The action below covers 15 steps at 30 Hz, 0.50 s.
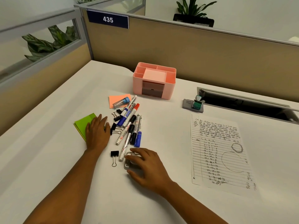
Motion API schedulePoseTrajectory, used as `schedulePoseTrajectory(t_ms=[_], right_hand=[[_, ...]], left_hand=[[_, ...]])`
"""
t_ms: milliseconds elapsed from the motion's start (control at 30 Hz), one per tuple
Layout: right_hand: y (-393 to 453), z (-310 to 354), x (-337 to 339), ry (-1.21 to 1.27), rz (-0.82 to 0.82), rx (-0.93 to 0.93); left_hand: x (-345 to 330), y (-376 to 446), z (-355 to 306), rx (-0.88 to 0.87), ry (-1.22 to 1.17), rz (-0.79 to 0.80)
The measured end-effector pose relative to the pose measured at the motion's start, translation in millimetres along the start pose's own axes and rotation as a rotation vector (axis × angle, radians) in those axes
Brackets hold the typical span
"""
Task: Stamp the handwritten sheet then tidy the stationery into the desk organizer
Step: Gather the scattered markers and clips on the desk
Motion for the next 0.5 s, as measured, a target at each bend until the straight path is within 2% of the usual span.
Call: schedulePoseTrajectory(t_ms=[367,433,500], right_hand=[[56.5,33.3,-25.6,0.004,0.046,0.066],[59.9,34.2,-16.8,0.030,-0.004,0.049],[62.8,23.1,2.2,0.169,-0.141,-0.063]], left_hand=[[4.2,7.6,4.2,0.049,-0.106,0.016],[5.1,9.9,3.7,0.040,-0.095,0.019],[6.9,14.8,-1.4,-0.002,-0.064,0.012]])
Point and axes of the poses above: each hand's wrist, its own y-axis towards the middle knuckle, its own x-axis out of the back of the hand, z = x × y, the point moved 8 cm from there along y, towards the middle knuckle, and after that the axes turned 6 degrees about z, right-handed, at the moved point
